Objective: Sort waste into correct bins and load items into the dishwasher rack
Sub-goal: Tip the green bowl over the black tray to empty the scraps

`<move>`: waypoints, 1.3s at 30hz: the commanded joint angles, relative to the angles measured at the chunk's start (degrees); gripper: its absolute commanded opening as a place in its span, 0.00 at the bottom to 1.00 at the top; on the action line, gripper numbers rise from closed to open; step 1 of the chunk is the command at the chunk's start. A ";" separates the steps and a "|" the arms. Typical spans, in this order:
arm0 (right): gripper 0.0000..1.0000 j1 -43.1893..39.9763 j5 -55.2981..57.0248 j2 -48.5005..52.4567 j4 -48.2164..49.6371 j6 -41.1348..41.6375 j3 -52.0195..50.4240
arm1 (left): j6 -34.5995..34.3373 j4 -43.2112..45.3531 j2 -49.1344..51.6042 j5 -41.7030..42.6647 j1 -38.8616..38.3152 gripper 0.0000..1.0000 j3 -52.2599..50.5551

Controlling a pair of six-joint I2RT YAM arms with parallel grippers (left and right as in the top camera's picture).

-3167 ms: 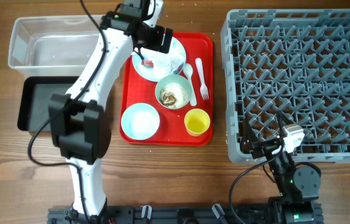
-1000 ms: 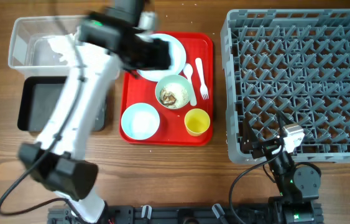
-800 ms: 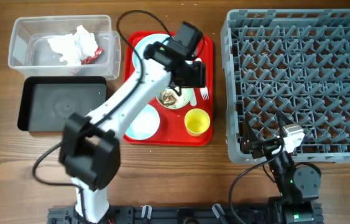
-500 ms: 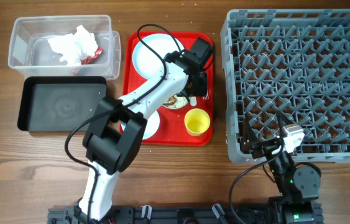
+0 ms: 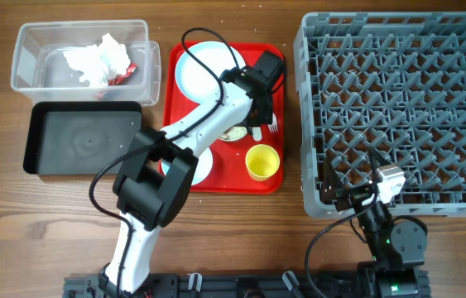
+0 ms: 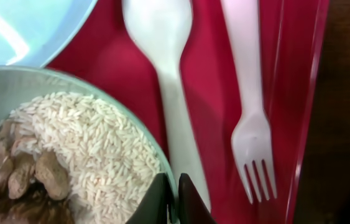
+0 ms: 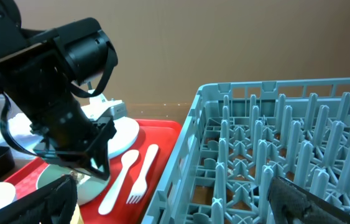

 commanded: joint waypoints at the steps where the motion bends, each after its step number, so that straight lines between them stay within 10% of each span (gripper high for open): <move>1: 1.00 0.20 0.31 -0.24 0.17 0.22 -0.07 | 0.42 -4.57 -4.07 2.03 0.26 0.04 4.61; 13: 1.00 0.20 0.31 -0.24 0.17 0.22 -0.07 | 17.79 -31.95 -21.84 15.76 26.51 0.04 6.10; 20: 1.00 0.20 0.31 -0.24 0.17 0.20 -0.07 | 34.82 -24.04 -21.73 46.53 52.06 0.04 -6.84; 39: 1.00 0.20 0.31 -0.24 0.17 0.22 -0.07 | 34.27 -6.51 -9.16 89.68 76.70 0.04 -22.95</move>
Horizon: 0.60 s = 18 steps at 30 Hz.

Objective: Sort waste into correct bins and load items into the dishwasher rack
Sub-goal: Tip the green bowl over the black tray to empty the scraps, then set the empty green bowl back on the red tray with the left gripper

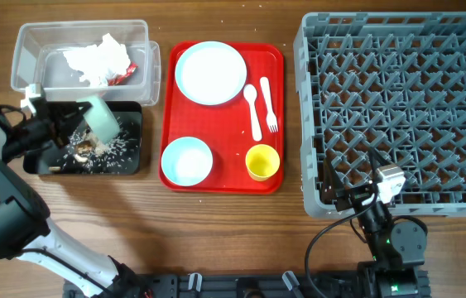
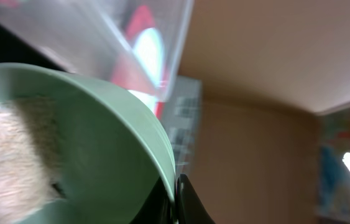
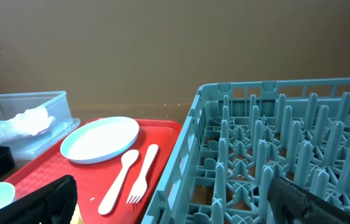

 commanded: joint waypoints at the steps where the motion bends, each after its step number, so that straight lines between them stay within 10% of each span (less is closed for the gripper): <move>1: 1.00 0.20 0.31 -0.24 0.17 0.20 -0.07 | -0.79 -0.50 0.63 12.96 3.02 0.04 -0.37; 18: 1.00 0.20 0.31 -0.24 0.17 0.22 -0.07 | -3.98 -6.40 -0.81 10.62 4.55 0.04 -0.35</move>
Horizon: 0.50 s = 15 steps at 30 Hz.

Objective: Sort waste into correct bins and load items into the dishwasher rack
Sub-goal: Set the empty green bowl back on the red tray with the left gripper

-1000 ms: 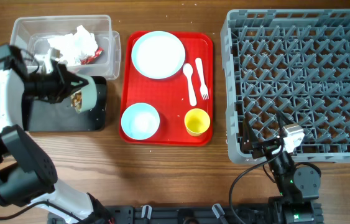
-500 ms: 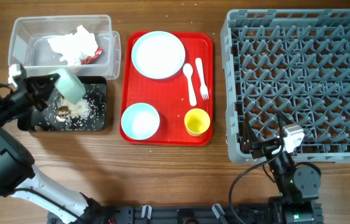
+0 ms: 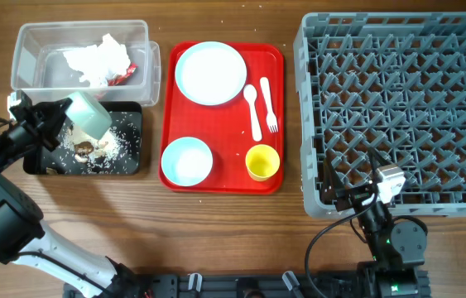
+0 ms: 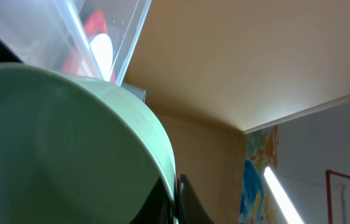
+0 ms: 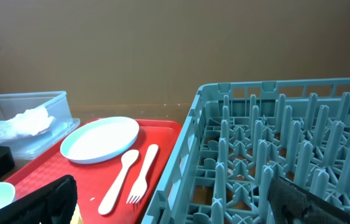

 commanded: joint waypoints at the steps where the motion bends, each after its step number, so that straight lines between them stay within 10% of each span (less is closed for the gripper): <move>1: 1.00 0.20 0.33 -0.24 0.17 0.22 -0.07 | 3.69 -3.96 -1.97 -0.20 -0.33 0.04 -0.13; 8: 1.00 0.20 0.33 -0.24 0.17 0.22 -0.07 | -1.25 -0.46 -25.64 -24.00 -15.98 0.04 2.25; 15: 1.00 0.20 0.33 -0.24 0.17 0.22 -0.07 | -8.85 10.51 -27.17 -83.69 -60.85 0.04 2.23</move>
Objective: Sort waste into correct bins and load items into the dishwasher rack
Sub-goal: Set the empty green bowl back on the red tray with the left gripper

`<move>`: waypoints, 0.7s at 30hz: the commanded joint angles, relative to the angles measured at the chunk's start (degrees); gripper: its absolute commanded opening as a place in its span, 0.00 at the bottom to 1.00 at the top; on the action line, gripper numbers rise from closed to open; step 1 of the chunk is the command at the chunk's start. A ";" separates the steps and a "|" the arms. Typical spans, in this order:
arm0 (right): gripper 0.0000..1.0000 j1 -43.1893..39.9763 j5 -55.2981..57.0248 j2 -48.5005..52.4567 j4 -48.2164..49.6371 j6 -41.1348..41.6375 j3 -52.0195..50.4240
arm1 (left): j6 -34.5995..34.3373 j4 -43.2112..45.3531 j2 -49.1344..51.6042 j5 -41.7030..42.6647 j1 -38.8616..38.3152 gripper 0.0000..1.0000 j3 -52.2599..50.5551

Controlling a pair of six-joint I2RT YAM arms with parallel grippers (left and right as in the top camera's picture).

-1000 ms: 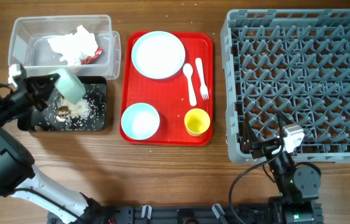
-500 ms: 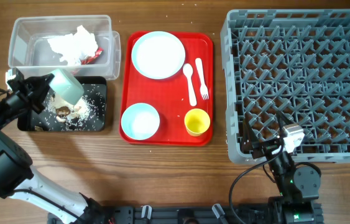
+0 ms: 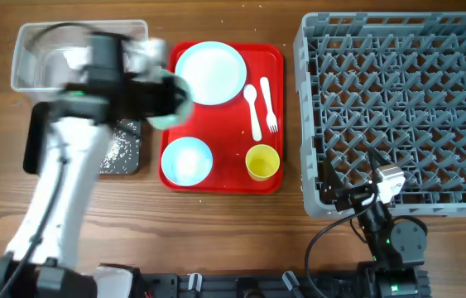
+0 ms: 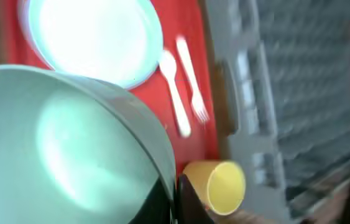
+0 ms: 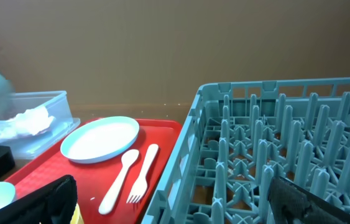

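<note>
My left gripper (image 4: 176, 200) is shut on the rim of a pale green bowl (image 4: 56, 149), which looks empty. Overhead, the bowl (image 3: 169, 99) hangs blurred over the left edge of the red tray (image 3: 278, 62). On the tray lie a white plate (image 3: 210, 73), a spoon (image 3: 252, 108), a fork (image 3: 268, 103), a light-blue bowl (image 3: 187, 160) and a yellow cup (image 3: 262, 161). The grey dishwasher rack (image 3: 398, 108) stands at the right. My right gripper (image 5: 175, 208) rests open at the rack's near left corner, holding nothing.
A black bin (image 3: 121, 145) with scattered rice lies left of the tray, partly behind my left arm. A clear bin (image 3: 30, 41) with crumpled paper sits at the back left. The table is wooden (image 3: 216, 232).
My left gripper, with the green bowl, was over the black bin at the far left and is now at the red tray's left edge. The right arm has not moved.
My left gripper was shut on the rim of the green bowl of rice and nuts on the red tray. Then the bowl was tilted over the black bin, food falling in. Then it showed empty there. Now the empty bowl is back over the tray.
</note>
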 commanded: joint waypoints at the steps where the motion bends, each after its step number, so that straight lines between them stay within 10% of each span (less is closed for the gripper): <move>1: 1.00 0.20 0.31 -0.31 0.15 0.22 -0.07 | -1.62 0.57 6.93 -28.85 -15.45 0.04 0.31; 21: 1.00 0.20 0.31 -0.31 0.15 0.24 -0.07 | -1.60 8.13 21.70 -33.16 -23.78 0.04 -1.46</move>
